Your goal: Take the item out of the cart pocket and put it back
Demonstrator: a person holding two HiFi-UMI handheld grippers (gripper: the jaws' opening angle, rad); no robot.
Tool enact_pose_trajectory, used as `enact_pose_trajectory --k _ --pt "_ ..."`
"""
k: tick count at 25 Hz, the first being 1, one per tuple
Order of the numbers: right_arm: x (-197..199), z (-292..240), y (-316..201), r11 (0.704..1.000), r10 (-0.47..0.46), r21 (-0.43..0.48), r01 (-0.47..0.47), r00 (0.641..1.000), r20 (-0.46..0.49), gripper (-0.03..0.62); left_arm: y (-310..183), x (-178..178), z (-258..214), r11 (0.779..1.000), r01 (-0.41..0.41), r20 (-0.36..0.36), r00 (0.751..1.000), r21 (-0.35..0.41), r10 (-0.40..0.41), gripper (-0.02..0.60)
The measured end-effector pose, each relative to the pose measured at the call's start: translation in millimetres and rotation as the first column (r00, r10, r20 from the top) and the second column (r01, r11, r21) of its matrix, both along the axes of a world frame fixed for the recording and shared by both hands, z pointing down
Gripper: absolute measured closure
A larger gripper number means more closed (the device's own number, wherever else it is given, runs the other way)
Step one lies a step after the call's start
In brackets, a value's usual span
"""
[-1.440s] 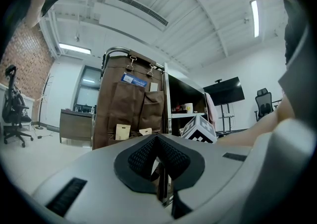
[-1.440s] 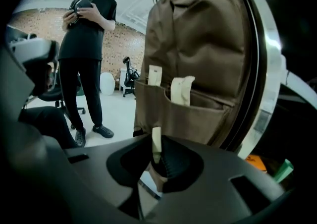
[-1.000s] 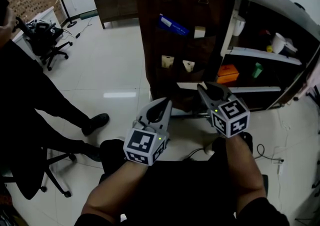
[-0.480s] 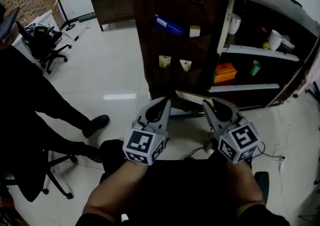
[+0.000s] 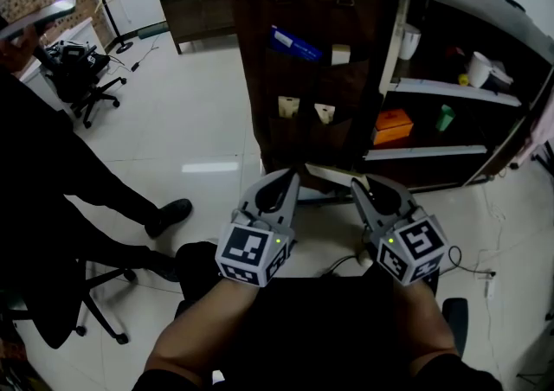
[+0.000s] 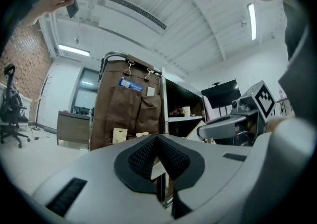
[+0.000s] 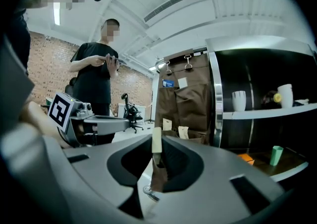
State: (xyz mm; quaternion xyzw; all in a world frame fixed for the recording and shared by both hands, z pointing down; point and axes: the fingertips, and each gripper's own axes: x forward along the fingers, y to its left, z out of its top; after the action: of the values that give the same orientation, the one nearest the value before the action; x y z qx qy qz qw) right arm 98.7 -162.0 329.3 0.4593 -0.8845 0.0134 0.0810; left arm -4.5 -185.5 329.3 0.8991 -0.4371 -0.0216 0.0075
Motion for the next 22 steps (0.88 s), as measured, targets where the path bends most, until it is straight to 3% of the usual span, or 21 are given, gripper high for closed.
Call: enact_pose_trajectory --k 22 --pt "-4.7 10.1 0.7 1.0 -0.011 -0.019 0.012 1.0 0.011 0.52 -2.1 -4.4 -0.1 1.0 0.024 0.005 1.0 0.007 -0.024 0.581"
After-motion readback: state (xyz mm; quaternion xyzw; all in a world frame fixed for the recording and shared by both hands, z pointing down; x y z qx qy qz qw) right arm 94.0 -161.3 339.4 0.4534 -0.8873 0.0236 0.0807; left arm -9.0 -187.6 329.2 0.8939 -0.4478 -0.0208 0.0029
